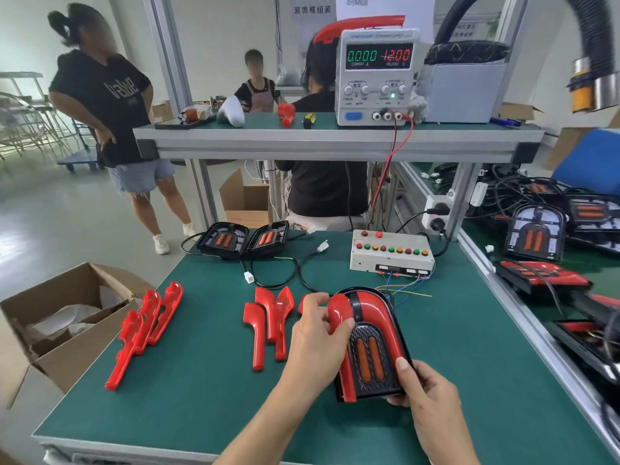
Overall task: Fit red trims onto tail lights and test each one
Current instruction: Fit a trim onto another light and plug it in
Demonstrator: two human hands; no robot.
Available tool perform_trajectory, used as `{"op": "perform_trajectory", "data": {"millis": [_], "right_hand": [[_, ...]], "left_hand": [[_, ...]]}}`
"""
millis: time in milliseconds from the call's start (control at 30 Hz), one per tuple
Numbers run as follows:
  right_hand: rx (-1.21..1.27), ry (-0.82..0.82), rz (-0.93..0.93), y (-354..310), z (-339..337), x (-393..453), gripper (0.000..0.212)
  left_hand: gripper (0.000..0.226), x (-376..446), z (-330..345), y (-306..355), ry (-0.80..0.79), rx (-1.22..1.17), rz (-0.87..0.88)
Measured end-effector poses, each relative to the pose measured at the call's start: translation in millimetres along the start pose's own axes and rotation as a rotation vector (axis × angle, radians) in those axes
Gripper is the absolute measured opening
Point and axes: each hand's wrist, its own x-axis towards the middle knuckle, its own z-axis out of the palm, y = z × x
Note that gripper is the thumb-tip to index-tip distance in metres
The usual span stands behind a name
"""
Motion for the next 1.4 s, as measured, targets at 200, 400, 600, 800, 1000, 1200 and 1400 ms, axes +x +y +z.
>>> {"op": "perform_trajectory", "data": {"millis": [200,400,600,800,1000,1200,1400], "right_hand": [[0.070,0.013,-0.001,-3.2,1.4,0.8,0.029],[0.070,0.002,-0.001,0.2,1.4,1.1,0.029],[0.017,-0.004,-0.001,2.4,-1.6,2.2,0.045],[-0.025,-0.008,-0.003,0.6,-2.9,0.3,0.046],[0.000,-0.014,0.018,0.0,-3.0,0.4,0.049],[0.003,-0.023,0.032,-0.7,-3.1,1.5,0.046],[-0.004,-0.044,0.028,-2.4,-3.0,1.2,0.047]], "left_hand": [[0.038,4.3,-2.5,7.4,-0.012,-0.095,0.000],[0.033,8.3,-0.5,11.9,0.022,-0.130,0.028],[0.037,-8.6,13.6,-0.1,0.132,0.126,0.261],[0.042,-12.7,13.6,-11.2,0.337,0.402,0.489],[0.044,-11.0,10.9,-20.6,0.230,0.278,0.339],[0.042,-5.4,6.4,-18.8,-0.032,-0.170,0.019],[0.047,-0.4,-9.0,-20.1,-0.264,-0.425,-0.097]]}}
